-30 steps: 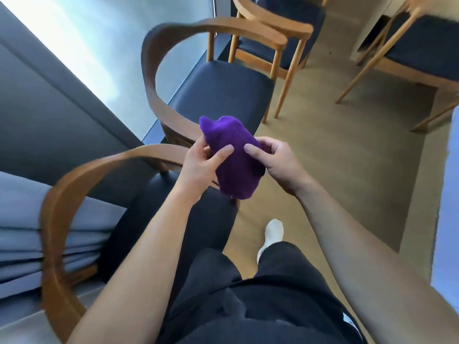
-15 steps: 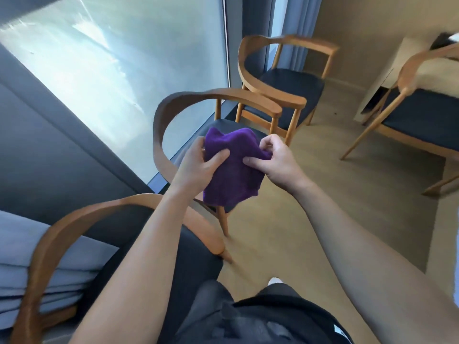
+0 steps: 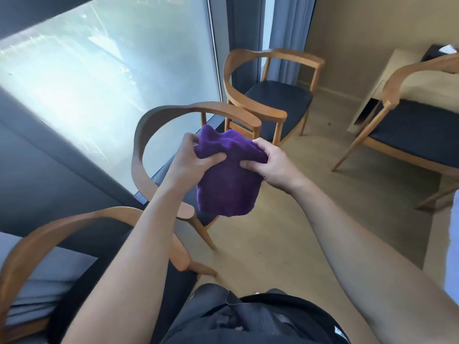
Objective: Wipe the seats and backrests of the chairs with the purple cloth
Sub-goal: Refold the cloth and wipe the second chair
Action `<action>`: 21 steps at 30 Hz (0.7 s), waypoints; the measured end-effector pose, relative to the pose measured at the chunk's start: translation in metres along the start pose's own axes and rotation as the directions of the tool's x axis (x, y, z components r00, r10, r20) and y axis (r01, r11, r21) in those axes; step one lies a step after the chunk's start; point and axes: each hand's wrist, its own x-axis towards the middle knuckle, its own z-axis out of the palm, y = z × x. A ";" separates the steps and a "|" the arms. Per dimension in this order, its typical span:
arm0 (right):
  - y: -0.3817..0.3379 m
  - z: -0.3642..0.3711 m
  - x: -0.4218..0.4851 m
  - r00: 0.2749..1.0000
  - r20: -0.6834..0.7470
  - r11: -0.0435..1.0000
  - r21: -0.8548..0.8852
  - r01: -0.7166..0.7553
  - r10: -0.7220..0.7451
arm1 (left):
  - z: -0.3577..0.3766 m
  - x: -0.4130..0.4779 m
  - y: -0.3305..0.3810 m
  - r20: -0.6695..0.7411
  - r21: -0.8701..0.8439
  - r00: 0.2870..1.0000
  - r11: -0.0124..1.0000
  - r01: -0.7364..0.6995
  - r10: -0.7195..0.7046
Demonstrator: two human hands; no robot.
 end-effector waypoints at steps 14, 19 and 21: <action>0.000 -0.003 0.026 0.880 -0.433 0.977 0.003 -0.215 0.196 | 0.014 0.039 0.025 -0.073 0.405 0.958 0.886 -0.227 0.279; 0.006 0.017 0.052 0.966 -0.112 0.973 0.045 -0.227 0.231 | 0.017 0.071 0.016 -0.208 0.197 0.959 0.968 -0.154 0.195; 0.005 0.025 0.070 0.978 -0.054 0.979 0.044 -0.200 0.202 | 0.013 0.086 0.011 -0.221 0.164 0.961 0.978 -0.129 0.164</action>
